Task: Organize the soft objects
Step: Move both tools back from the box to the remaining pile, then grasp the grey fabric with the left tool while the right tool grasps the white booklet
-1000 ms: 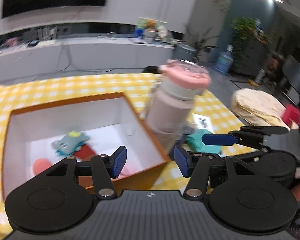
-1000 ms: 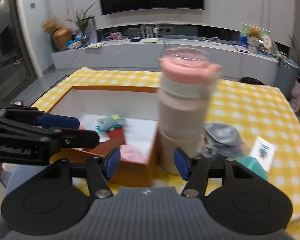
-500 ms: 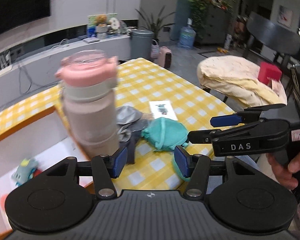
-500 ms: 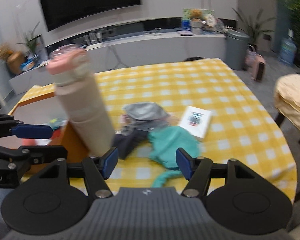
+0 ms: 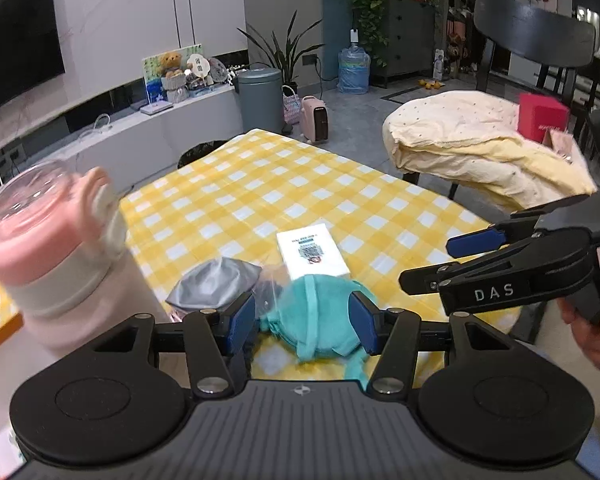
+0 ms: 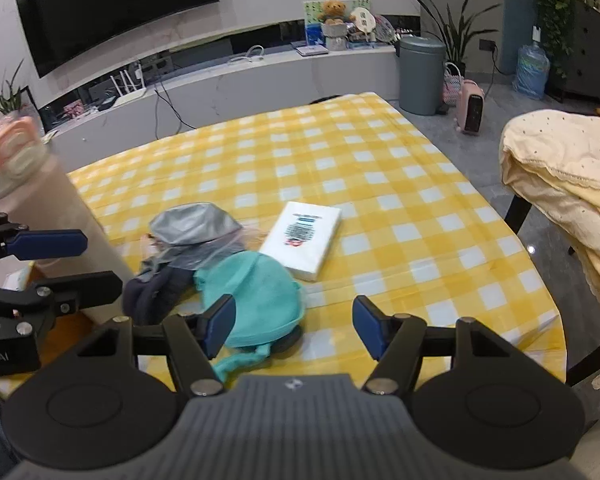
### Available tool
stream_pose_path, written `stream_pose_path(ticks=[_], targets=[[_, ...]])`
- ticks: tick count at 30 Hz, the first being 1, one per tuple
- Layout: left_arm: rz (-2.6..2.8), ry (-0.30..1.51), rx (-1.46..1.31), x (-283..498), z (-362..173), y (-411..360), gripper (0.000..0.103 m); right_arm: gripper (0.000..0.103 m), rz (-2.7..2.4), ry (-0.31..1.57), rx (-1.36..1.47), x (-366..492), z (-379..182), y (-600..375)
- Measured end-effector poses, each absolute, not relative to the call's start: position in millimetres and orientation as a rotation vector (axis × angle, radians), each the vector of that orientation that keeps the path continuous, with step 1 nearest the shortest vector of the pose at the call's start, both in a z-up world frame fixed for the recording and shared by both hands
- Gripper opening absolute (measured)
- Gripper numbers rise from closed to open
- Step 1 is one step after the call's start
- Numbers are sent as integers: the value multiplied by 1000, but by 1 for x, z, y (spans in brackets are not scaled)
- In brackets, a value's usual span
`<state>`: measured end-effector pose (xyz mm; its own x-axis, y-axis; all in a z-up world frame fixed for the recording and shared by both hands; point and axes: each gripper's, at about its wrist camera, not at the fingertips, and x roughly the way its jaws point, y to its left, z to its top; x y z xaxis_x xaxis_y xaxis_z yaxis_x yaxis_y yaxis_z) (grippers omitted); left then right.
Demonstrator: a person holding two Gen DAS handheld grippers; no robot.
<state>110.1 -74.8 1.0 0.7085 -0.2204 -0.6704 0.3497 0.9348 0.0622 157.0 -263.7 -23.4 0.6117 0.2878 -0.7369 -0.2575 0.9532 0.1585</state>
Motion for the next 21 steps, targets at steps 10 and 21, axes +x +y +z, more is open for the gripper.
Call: stream_pose_path(ticks=[10,21], targets=[[-249,732,317,141,-26,-86,63,64,350,880,24,205,-42,-257],[-71,763,411,186,-57,-101,46,57,373,949,-30,234,-68,-244]])
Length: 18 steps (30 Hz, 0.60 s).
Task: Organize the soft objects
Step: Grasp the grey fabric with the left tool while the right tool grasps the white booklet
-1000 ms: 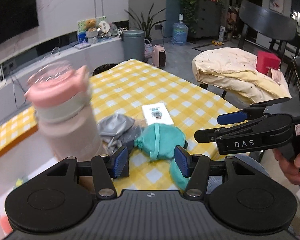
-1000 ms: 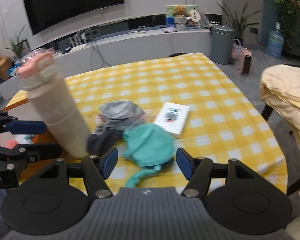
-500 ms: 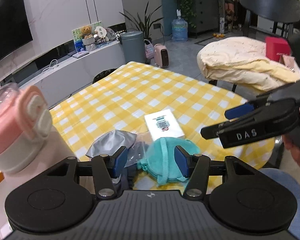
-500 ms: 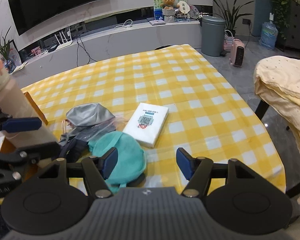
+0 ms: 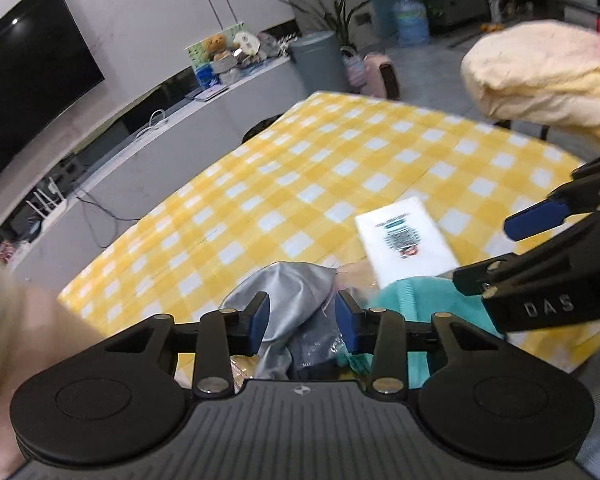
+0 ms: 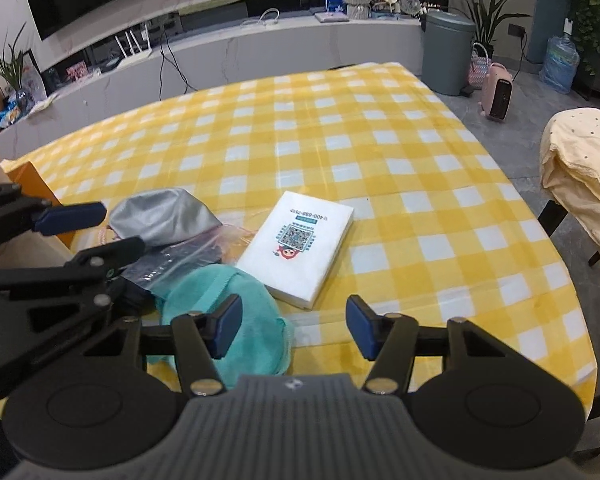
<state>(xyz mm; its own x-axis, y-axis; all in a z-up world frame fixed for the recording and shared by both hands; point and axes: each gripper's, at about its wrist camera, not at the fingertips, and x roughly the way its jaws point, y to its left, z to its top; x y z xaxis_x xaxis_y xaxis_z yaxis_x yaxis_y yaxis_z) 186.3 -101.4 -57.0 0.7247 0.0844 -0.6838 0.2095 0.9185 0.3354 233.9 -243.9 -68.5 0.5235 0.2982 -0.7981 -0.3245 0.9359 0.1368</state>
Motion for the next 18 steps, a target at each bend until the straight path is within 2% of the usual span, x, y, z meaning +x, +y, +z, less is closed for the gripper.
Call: stream_pose_path(ticks=[3,5,9,11,12,15,16,18], targets=[[-46,789,414,202,-67,-104,48,57,380,955,-29,244,-73,-243],[-23,806,389,213,-74,-101,59,57,376,950,-40,252,-75,-242],[9,802,348,228,-80,-97,67,63,378,957,-49,270,-82,-239],[47,799,349,235,-81,-95,78,65,372,975,-42,281,-88,-238],[65,805,349,239,-83,-94,78,69,372,980,-39,285,-91,-237],[127,840,319,251,-90,-86,78,70,369,998,-29,297,-100,-233],[139,849,302,254,-91,-83,75,70,367,1001,-27,300,-103,-232],[137,855,251,256,-93,-76,59,70,369,1010,-17,306,-107,-229]])
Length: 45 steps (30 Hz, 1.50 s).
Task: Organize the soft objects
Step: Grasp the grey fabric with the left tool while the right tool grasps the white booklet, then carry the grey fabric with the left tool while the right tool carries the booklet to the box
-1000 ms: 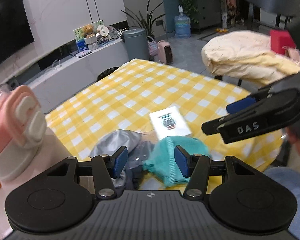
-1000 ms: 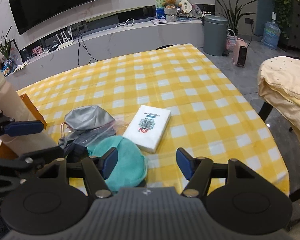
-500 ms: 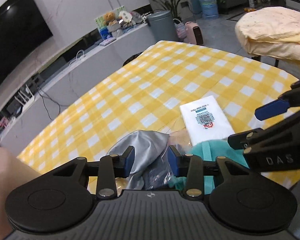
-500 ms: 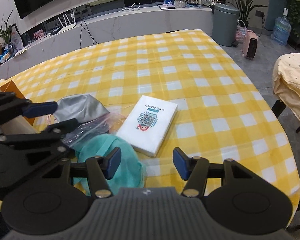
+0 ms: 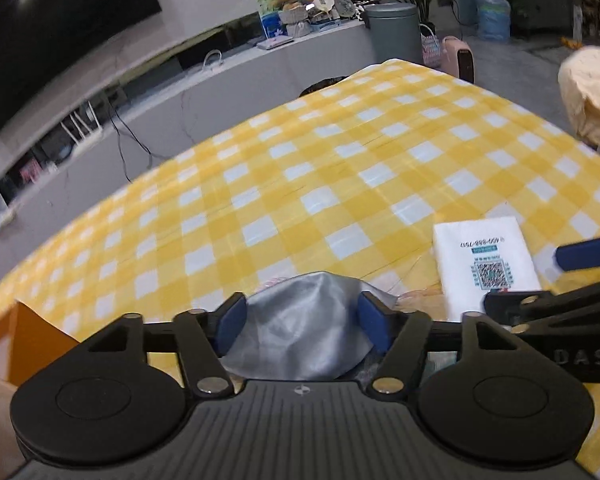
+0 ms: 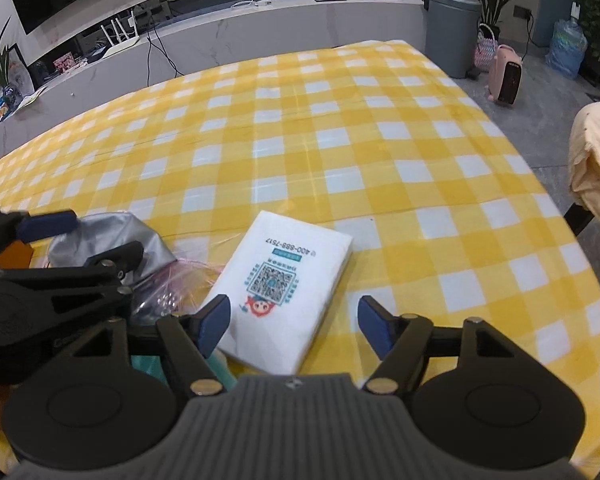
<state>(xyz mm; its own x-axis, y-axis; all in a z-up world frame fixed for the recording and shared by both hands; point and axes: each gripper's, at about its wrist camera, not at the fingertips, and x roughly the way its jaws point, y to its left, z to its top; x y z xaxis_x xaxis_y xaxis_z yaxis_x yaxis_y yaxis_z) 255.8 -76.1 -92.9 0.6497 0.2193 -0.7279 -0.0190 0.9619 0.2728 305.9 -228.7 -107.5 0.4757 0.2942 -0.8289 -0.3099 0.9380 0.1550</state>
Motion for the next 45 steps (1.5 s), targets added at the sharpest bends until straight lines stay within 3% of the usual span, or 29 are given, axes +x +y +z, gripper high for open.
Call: stream_pose_path(ticks=[1,3,5,8,11,13,16,18,21,26,45], targets=[[132,861,225,257,-93,-72,44,70,369,1016,-12,308,-110,-227],[120,866,178,256,-93,-68,34,71,370,1029,6,312,-115,-225],[124,863,162,255,-93,-64,18,73,369,1036,21,315,-119,-223],[122,841,151,253,-90,-63,4,74,369,1021,1,314,-120,-217],[103,794,111,251,-83,-65,3,72,372,1006,-31,311,-121,-211],[93,771,81,249,-77,-66,2,66,371,992,-41,309,-121,-211],[75,761,64,247,-71,-69,2,42,357,964,-41,307,-119,-216],[65,760,49,246,-68,-70,2,19,341,943,-62,306,-117,-219],[57,759,46,243,-67,-73,2,8,334,927,-69,304,-116,-223],[24,735,57,234,-60,-81,2,3,318,881,-47,296,-102,-235],[-170,618,15,163,10,-90,2,3,268,742,47,206,-11,-288]])
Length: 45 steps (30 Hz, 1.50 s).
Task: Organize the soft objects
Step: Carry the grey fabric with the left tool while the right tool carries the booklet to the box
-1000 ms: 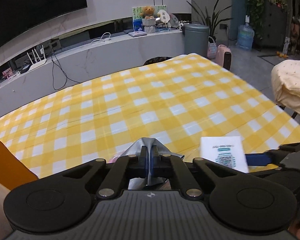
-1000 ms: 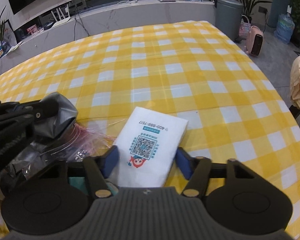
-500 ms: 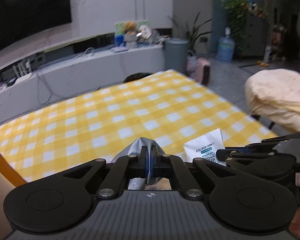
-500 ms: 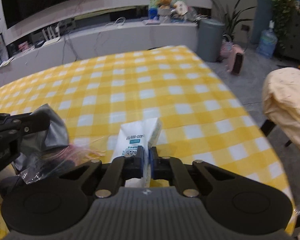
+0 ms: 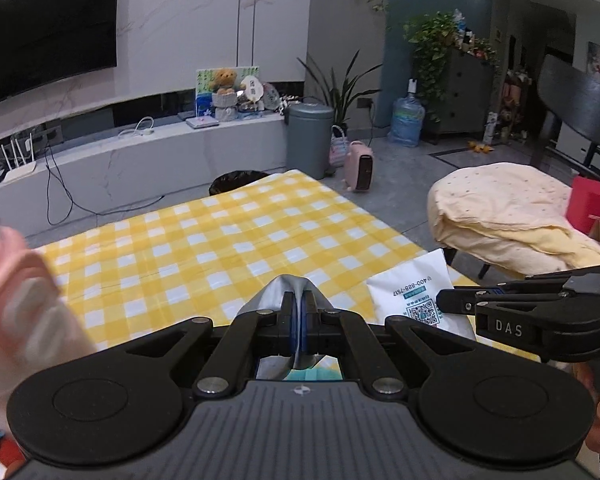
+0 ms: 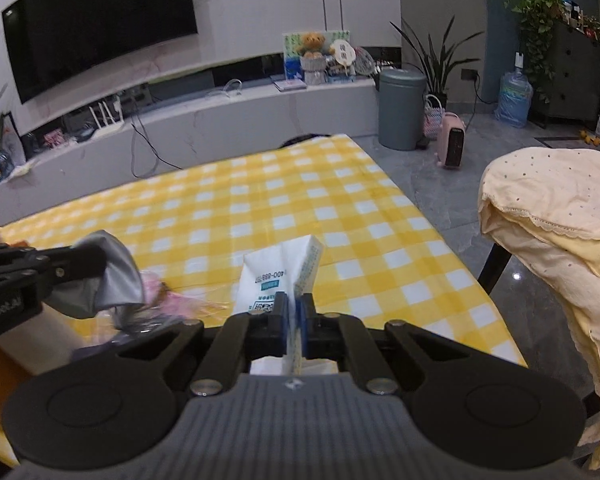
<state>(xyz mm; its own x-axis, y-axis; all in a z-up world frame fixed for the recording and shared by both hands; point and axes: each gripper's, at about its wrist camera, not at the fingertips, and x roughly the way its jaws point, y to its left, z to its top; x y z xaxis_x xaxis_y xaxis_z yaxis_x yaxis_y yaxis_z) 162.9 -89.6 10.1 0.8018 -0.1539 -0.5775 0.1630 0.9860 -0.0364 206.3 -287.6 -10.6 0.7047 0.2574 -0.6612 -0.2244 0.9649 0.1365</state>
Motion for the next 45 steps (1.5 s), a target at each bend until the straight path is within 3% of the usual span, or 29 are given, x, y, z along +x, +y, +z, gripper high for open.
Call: stream_pose_path(ticks=[15,29,45], targets=[[-197,548,30,76,42,-53,1,3,422,669,99,118,46,-258],[50,505,-64,16,56,38,1,3,724,605,-54,57,82,-152],[294,634,-58,11,31,128,2,3,818,527,-456,63,48,14]])
